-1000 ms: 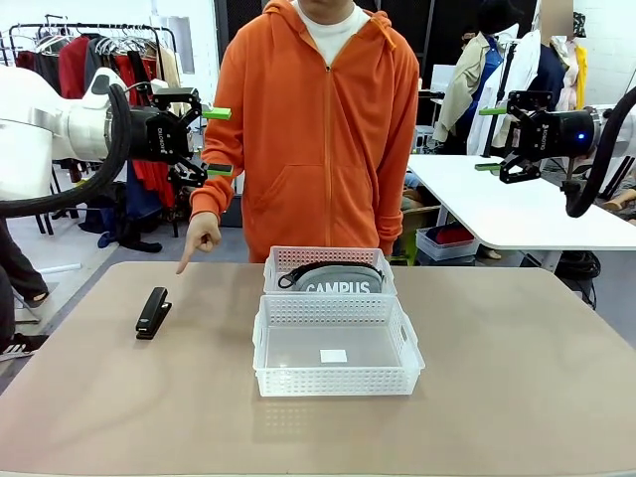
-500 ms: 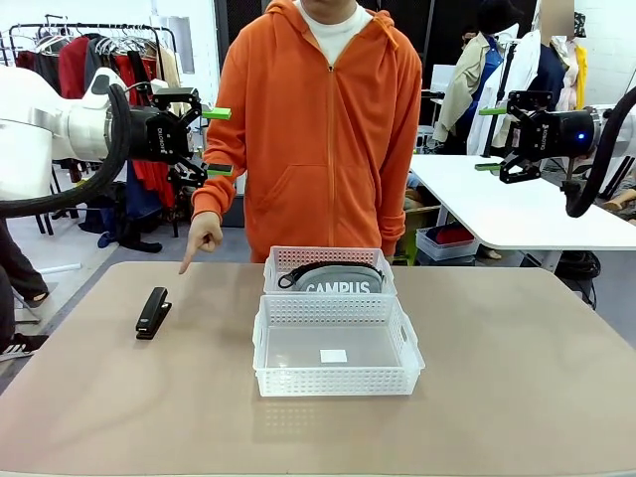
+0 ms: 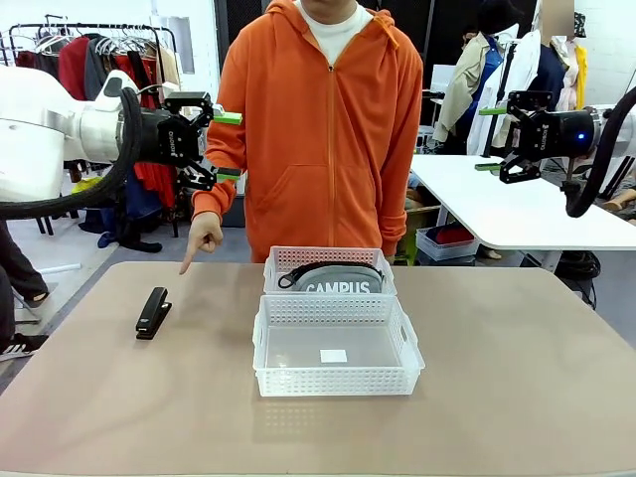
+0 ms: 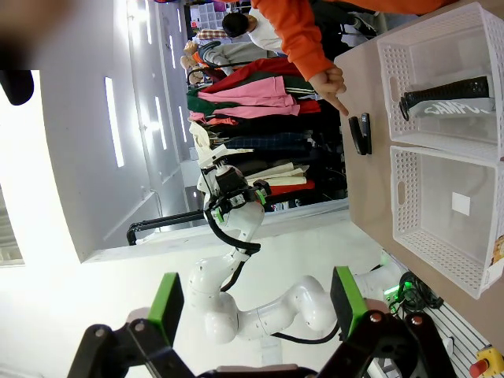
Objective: Distribute items into two baskets.
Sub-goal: Pick up the Stapler that the person points to.
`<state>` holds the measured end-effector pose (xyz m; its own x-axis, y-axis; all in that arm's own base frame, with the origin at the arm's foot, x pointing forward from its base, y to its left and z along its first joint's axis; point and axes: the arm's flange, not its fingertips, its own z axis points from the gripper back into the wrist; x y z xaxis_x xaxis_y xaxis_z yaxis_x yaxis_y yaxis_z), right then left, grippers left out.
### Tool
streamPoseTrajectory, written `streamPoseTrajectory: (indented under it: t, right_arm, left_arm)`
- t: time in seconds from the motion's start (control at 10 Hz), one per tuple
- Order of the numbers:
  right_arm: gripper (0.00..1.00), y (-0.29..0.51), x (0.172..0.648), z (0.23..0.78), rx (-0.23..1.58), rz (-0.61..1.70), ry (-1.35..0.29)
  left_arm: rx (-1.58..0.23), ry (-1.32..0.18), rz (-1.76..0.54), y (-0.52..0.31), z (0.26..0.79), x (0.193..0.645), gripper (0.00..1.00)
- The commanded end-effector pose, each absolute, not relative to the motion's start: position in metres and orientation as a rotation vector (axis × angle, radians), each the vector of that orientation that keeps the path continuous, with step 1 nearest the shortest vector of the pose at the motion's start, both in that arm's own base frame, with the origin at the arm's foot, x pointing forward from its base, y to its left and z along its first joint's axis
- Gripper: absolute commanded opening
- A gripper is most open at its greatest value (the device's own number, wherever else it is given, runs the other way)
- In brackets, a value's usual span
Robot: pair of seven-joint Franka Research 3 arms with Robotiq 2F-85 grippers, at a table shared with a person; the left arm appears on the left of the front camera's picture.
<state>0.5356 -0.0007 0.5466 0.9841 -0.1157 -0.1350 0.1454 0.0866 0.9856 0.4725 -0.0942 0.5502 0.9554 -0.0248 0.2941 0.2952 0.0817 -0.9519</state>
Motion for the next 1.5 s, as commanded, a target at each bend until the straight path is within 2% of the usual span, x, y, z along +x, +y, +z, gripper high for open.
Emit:
streamPoseTrajectory:
  t: [0.0,0.1,0.2,0.3,0.4,0.5,1.4]
  right_arm:
    - [1.0,-0.001,0.536,0.549,1.472,-0.188,0.019]
    - [1.0,-0.001,0.536,0.549,1.472,-0.188,0.019]
    - [1.0,-0.001,0.536,0.549,1.472,-0.188,0.019]
    - [1.0,-0.001,0.536,0.549,1.472,-0.188,0.019]
    - [1.0,-0.001,0.536,0.549,1.472,-0.188,0.019]
    - [1.0,-0.001,0.536,0.549,1.472,-0.188,0.019]
    - [1.0,-0.001,0.536,0.549,1.472,-0.188,0.019]
  left_arm:
    - [-1.451,-0.249,-0.233,-0.102,0.548,0.467,1.0]
    - [-1.47,-0.229,-0.23,-0.107,0.548,0.465,1.0]
    - [-1.513,-0.211,-0.224,-0.077,0.557,0.47,1.0]
    - [-1.57,-0.213,-0.224,-0.116,0.548,0.462,1.0]
    - [-1.585,-0.21,-0.202,-0.096,0.551,0.469,1.0]
    - [-1.501,-0.215,-0.235,-0.098,0.549,0.47,1.0]
    - [-1.501,-0.215,-0.235,-0.098,0.549,0.47,1.0]
